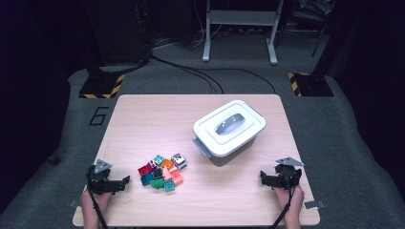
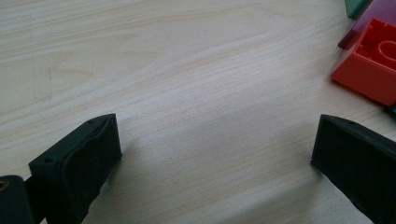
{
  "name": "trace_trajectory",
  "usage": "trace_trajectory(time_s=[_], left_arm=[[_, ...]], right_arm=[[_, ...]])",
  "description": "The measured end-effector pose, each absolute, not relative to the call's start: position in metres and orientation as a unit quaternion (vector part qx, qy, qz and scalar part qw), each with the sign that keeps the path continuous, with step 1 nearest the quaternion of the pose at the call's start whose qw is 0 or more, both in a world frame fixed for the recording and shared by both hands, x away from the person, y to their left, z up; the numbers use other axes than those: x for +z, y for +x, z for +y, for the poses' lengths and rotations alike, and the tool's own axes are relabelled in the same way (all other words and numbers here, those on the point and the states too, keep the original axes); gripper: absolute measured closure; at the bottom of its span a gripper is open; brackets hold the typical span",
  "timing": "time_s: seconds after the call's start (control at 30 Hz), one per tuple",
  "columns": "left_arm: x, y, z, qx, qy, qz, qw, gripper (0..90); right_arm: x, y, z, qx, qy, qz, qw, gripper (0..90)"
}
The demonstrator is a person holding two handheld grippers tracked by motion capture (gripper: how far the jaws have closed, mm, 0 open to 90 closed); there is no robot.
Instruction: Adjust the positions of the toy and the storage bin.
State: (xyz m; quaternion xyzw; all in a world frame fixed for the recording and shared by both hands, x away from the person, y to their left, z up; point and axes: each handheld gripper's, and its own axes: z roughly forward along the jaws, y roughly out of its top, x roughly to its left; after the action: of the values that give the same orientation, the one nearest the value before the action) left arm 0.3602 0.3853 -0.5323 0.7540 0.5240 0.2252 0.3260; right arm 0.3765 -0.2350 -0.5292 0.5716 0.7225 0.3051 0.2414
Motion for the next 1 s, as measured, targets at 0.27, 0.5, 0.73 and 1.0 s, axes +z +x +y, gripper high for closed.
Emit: trace_trajectory(time_s=[0.27,0.5,0.73,1.0], left_arm=[[-0.5317,0.3602,0.3857,0.221,0.757,0.523,0.324,1.2],[-0.5318,0.3605,0.3856,0.221,0.757,0.523,0.324,1.2],[-0.5318,0.3605,0.3856,0.221,0.757,0.523,0.324,1.2],[-0.5317,0.3605,0.3856,0.221,0.757,0.523,0.324,1.3]], right_arm=[[-0.5293,0.3764,-0.2349,0.305,0.572,0.722,0.241,0.0],[-0.5293,0.3764,-0.235,0.306,0.572,0.722,0.241,0.0],[-0.5292,0.3768,-0.2351,0.308,0.572,0.722,0.238,0.0],[-0.5284,0.3774,-0.2354,0.304,0.57,0.726,0.234,0.0]])
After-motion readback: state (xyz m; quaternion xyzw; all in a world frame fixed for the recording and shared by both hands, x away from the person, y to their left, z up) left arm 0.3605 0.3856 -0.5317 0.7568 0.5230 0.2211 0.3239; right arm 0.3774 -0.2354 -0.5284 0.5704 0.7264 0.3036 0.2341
